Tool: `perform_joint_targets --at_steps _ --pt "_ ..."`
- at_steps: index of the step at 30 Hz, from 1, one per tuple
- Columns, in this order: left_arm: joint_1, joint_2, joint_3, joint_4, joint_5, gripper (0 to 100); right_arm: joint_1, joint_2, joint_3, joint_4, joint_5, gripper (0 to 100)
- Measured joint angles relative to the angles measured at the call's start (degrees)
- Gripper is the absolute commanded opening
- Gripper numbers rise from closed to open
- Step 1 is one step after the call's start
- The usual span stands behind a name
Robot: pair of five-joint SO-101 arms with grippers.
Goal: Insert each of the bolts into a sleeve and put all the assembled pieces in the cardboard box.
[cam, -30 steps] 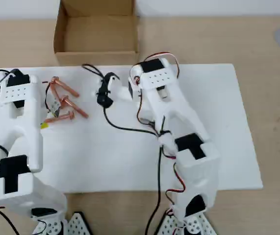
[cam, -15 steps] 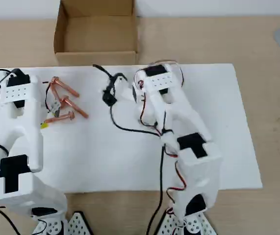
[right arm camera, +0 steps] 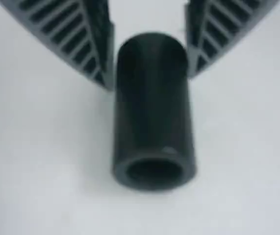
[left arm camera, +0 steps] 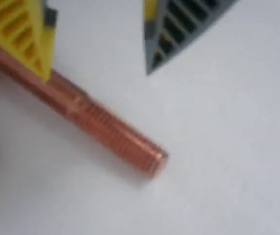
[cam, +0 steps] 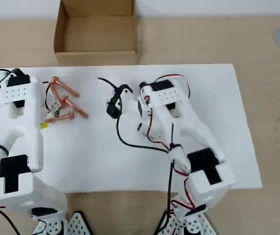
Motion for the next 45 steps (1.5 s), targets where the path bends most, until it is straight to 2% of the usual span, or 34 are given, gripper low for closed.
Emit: perform_joint_targets --at_steps 28,30,34,45 --pt "0.0 0.0 0.0 0.0 0.0 14 -4.3 -2.2 3.5 -6.9 -5.3 13.4" --pt "0.0 0.0 0.0 0.0 0.0 14 -4.3 -2.6 4.2 -7.4 -5.4 11.6" --pt "0.0 0.0 0.0 0.0 0.0 14 -3.6 -3.0 4.7 -7.9 -5.4 0.7" --pt "0.0 0.0 0.0 0.0 -1.1 14 -0.4 -4.7 4.9 -6.4 -5.4 1.1"
